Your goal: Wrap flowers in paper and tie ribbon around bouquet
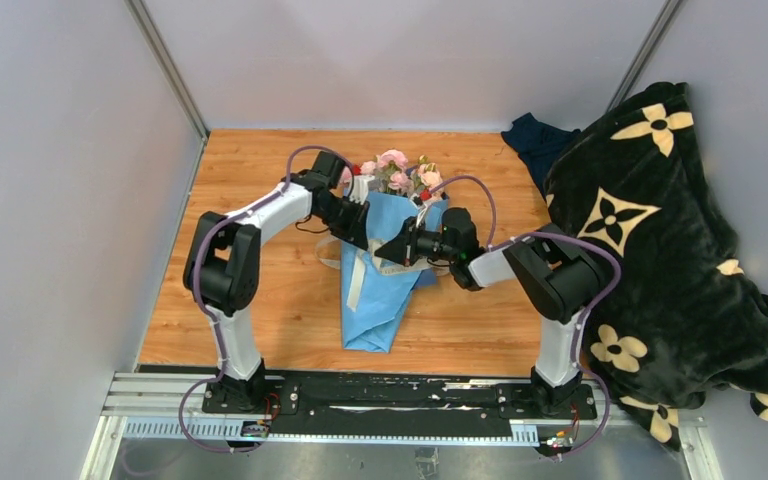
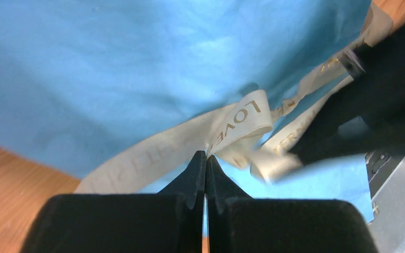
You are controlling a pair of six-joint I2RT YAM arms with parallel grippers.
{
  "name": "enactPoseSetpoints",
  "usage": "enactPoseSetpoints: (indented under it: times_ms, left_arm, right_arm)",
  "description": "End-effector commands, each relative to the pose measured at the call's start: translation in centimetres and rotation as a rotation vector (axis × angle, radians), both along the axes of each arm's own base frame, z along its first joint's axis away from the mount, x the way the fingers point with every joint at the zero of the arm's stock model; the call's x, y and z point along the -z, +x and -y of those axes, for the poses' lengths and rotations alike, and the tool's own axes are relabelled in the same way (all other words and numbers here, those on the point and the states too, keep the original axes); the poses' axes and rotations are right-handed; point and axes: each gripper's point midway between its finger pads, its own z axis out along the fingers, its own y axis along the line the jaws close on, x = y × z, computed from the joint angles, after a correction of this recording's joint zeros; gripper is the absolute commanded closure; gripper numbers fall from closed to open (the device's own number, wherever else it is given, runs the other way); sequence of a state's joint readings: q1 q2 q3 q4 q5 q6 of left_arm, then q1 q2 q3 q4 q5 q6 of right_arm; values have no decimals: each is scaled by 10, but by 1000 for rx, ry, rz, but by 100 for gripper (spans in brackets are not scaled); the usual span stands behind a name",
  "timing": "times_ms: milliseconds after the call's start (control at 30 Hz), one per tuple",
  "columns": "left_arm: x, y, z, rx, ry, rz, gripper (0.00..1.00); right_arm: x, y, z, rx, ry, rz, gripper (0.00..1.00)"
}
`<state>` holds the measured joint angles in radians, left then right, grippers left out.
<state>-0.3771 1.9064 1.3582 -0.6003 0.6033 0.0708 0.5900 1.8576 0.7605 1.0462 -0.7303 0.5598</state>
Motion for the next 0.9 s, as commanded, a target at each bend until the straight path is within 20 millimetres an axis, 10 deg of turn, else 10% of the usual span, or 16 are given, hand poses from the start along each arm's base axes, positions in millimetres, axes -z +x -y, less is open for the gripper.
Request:
enactPoseSetpoints:
  times_ms: [0, 200, 400, 600, 700, 867]
  left_arm:
    - [-23, -13, -34, -7, 79, 37, 100]
    - [-54, -55, -71, 246, 222, 184, 100]
    - [-98, -98, -42, 662, 304, 500, 100]
    - [-138, -81, 16, 739, 132, 582, 100]
    - [-140, -72, 35, 767, 89, 584, 100]
    - [-135, -53, 55, 791, 66, 583, 100]
  right_arm:
    - [-1, 29, 3, 53, 54, -18, 100]
    - [6, 60, -6, 76, -79, -29, 100]
    - [3, 70, -37, -30, -131, -46, 100]
    - [-8, 43, -59, -211, -146, -44, 75]
    - [-13, 42, -38, -181, -153, -63, 52]
    - [-30, 38, 6, -128, -168, -116, 47]
